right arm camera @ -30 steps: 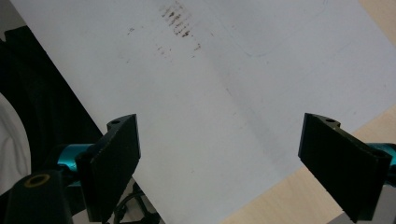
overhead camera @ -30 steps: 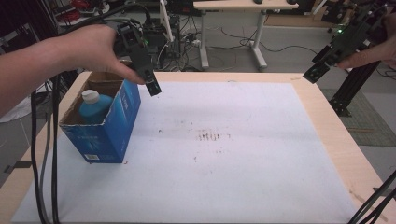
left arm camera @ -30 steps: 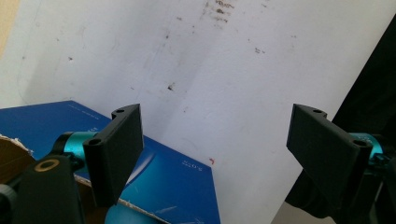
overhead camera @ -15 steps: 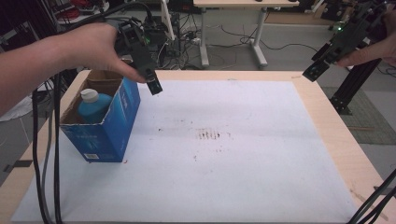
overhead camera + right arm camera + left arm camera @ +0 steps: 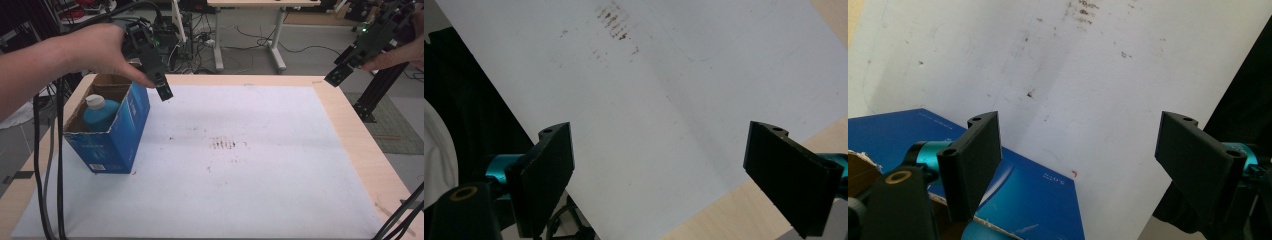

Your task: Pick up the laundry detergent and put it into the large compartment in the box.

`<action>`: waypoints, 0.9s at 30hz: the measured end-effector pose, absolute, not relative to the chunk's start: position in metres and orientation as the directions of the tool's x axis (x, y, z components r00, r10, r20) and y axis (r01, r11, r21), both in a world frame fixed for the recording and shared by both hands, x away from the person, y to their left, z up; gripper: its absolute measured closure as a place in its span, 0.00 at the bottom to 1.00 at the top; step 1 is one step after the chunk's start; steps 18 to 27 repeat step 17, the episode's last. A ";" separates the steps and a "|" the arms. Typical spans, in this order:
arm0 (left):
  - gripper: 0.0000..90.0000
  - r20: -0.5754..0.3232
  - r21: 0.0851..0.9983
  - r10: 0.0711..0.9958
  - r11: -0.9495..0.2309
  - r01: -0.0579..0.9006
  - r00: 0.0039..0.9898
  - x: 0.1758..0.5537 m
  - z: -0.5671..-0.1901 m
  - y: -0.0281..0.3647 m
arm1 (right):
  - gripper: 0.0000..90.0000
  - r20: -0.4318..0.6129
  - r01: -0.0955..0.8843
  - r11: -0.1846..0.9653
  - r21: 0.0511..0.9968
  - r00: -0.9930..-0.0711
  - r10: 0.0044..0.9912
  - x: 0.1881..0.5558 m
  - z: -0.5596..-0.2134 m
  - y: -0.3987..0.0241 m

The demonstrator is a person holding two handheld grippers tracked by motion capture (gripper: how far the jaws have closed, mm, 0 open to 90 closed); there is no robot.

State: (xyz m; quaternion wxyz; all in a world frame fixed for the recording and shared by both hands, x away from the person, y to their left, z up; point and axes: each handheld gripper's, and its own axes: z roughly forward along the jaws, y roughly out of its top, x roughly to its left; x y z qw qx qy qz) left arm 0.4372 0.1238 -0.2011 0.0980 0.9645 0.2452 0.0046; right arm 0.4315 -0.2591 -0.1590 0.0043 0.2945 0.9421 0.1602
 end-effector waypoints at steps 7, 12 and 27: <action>0.21 -0.035 0.192 0.477 -0.859 0.474 0.878 0.436 -0.200 0.125 | 0.13 0.084 0.555 0.774 0.306 -0.825 0.558 0.430 -0.158 -0.260; 0.21 -0.033 0.185 0.473 -0.863 0.471 0.880 0.435 -0.200 0.125 | 0.13 0.081 0.551 0.777 0.305 -0.828 0.555 0.429 -0.158 -0.261; 0.21 -0.036 0.188 0.475 -0.861 0.473 0.879 0.434 -0.200 0.125 | 0.13 0.083 0.558 0.771 0.305 -0.823 0.563 0.428 -0.158 -0.261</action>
